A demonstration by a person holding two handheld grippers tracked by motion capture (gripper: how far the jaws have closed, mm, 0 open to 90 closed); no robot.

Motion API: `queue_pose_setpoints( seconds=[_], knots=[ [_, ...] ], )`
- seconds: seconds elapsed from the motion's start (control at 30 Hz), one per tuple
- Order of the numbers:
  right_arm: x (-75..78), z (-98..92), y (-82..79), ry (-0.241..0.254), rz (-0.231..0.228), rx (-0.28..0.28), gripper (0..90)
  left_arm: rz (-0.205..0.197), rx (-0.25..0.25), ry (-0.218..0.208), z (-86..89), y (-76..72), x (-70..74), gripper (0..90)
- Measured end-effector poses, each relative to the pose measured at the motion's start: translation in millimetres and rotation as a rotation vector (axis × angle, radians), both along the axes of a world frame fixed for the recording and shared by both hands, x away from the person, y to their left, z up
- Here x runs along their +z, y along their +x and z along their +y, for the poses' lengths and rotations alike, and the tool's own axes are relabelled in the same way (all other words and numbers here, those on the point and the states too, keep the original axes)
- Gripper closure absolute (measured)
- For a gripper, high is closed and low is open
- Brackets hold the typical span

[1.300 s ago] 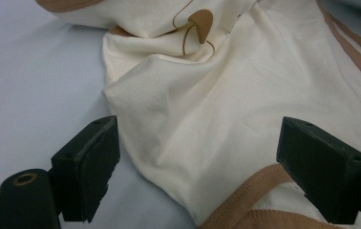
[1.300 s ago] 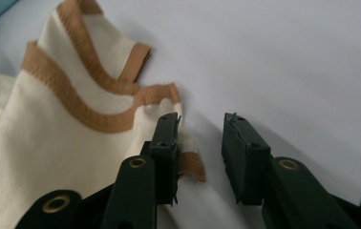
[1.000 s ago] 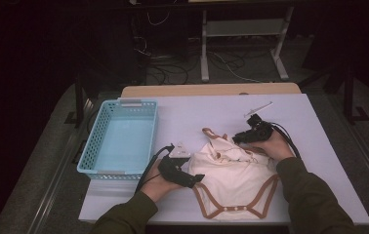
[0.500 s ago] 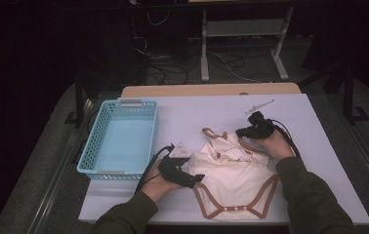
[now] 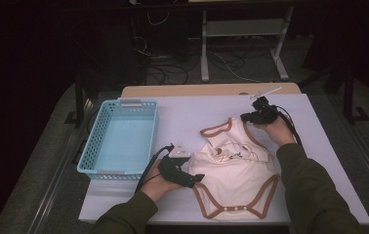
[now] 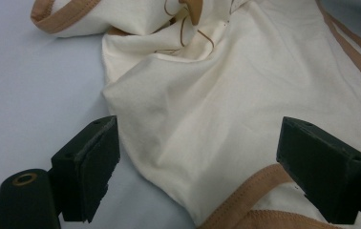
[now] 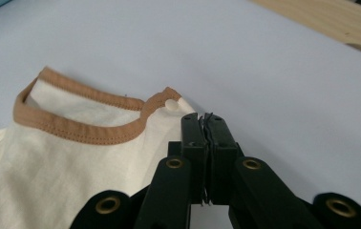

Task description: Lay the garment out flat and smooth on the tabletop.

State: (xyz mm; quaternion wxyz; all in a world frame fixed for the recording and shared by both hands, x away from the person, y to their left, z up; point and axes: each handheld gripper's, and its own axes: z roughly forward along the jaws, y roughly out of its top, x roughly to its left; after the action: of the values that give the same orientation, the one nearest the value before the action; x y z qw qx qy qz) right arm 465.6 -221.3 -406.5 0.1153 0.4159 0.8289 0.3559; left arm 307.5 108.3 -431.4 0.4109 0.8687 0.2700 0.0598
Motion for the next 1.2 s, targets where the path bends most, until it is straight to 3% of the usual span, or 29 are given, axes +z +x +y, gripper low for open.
queue_pose_setpoints(
  seconds=[0.13,0.57,0.63,0.8,1.0,1.1,1.2],
  knots=[
    [1.7,-4.5,11.2,0.000,-0.008,-0.024,86.6,0.000,-0.007,0.009,1.6,0.4,1.2,14.4],
    [4.9,-8.7,49.9,-0.015,-0.032,-0.102,86.5,0.012,0.008,-0.020,1.5,0.5,0.5,14.4],
    [6.3,-8.6,55.4,-0.019,-0.040,-0.113,86.5,0.010,-0.005,-0.007,2.7,1.3,1.0,14.4],
    [6.1,-8.4,68.2,-0.019,-0.036,-0.142,86.5,0.014,0.008,-0.026,2.0,0.5,1.0,14.4],
    [-8.5,-11.0,75.5,-0.028,0.003,-0.179,86.0,0.013,0.010,-0.031,2.2,0.3,1.6,14.4],
    [-12.0,-12.1,75.7,-0.017,0.007,-0.185,82.3,0.013,0.013,-0.035,2.2,0.3,1.5,14.4],
    [-10.4,-12.9,74.8,0.011,0.006,-0.176,68.5,0.012,0.012,-0.034,2.3,0.5,1.7,14.4]
  ],
)
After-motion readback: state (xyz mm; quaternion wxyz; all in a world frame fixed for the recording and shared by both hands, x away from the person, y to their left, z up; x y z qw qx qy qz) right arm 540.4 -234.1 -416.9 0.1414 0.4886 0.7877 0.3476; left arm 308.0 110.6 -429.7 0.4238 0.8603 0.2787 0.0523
